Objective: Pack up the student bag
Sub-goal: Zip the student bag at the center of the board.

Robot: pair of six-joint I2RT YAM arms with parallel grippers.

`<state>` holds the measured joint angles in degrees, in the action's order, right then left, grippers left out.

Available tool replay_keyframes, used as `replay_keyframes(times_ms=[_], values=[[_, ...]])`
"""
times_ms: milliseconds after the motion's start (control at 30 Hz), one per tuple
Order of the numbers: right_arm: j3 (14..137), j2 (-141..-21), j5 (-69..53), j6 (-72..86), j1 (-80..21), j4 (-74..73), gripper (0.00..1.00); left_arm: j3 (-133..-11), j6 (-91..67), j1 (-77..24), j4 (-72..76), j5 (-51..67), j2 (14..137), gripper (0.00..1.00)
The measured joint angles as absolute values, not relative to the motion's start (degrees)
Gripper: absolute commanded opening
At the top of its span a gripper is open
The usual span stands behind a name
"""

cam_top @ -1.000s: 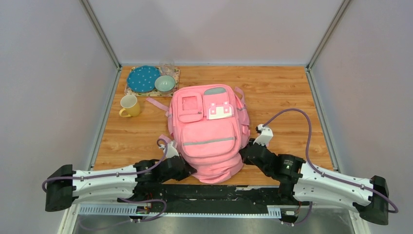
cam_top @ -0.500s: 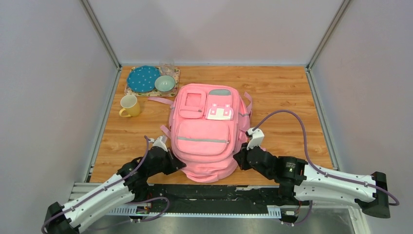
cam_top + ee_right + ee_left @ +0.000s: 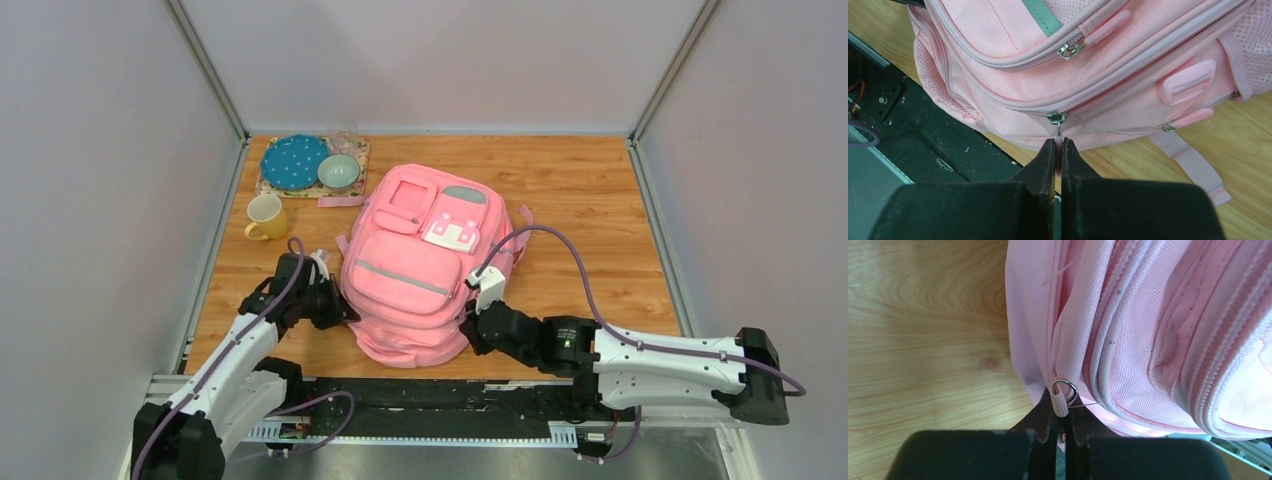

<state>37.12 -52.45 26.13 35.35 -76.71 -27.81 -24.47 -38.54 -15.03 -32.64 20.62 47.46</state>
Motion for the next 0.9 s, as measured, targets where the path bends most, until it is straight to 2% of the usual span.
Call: replay_keyframes(times_ms=[33, 67, 133, 167, 267, 533, 733, 900], values=[[37.28, -52.71, 25.98, 35.00, -76.71, -27.57, 0.00, -24.80, -37.60, -13.87, -32.75, 21.67, 48.03, 0.11], [37.52, -52.97, 25.91, 34.70, -76.73, -27.51, 0.00, -24.99, -36.67, -12.71, -32.73, 22.92, 48.60, 0.37], [37.95, -53.45, 25.98, 34.33, -76.75, -27.49, 0.00, -25.02, -35.48, -11.33, -32.67, 24.88, 49.23, 0.58], [38.11, -53.63, 26.09, 34.30, -76.75, -27.57, 0.00, -24.95, -35.99, -10.63, -32.23, 25.32, 49.30, 0.77], [38.87, -54.65, 27.07, 34.70, -76.75, -28.23, 0.00, -23.35, -36.95, -9.52, -31.35, 26.02, 47.11, 0.79], [39.07, -56.69, 29.08, 37.85, -76.82, -28.93, 0.00, -14.85, -46.35, -9.30, -30.50, 27.27, 28.49, 0.80], [39.07, -56.60, 30.41, 39.86, -76.84, -28.91, 0.00, -13.87, -51.99, -9.32, -32.47, 28.40, 21.04, 0.81], [39.07, -56.58, 31.03, 40.80, -76.86, -28.88, 0.00, -14.35, -52.49, -9.32, -36.03, 28.36, 19.75, 0.82]])
